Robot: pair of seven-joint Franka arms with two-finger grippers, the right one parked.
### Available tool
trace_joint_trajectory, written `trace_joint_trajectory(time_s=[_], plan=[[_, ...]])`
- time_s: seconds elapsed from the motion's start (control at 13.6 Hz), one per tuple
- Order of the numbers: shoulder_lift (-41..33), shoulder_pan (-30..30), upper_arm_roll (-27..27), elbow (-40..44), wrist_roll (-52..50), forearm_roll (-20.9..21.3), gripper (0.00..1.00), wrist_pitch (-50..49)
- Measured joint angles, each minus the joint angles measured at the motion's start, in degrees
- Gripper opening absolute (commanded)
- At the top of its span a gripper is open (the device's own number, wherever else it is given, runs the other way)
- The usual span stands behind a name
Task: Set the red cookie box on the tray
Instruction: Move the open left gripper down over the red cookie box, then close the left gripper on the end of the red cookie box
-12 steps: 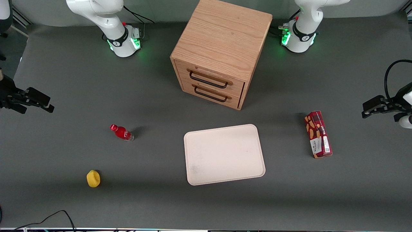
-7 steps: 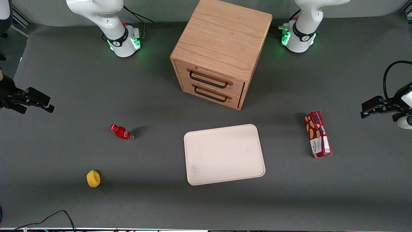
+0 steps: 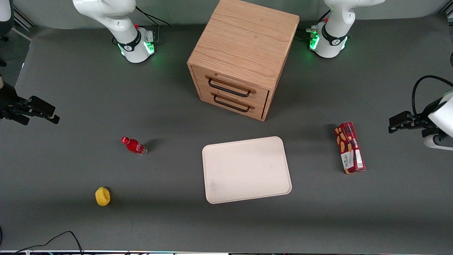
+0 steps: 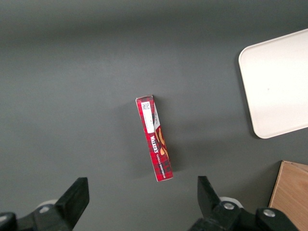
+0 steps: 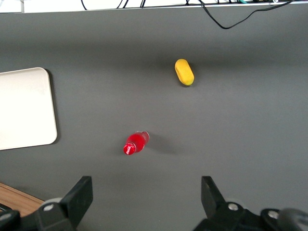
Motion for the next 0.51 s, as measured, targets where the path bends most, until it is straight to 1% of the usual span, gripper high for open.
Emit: trace_joint_trajectory(time_s=[0.15, 0.37, 0.51], plan=[[3.1, -0.2, -0.1, -1.7, -1.9, 0.0, 1.00, 2.5], [7.9, -0.1, -0.1, -10.8, -4.2, 0.0, 1.00, 16.6], [10.9, -0.1, 0.0, -16.0, -5.6, 0.0, 1.00, 23.2]])
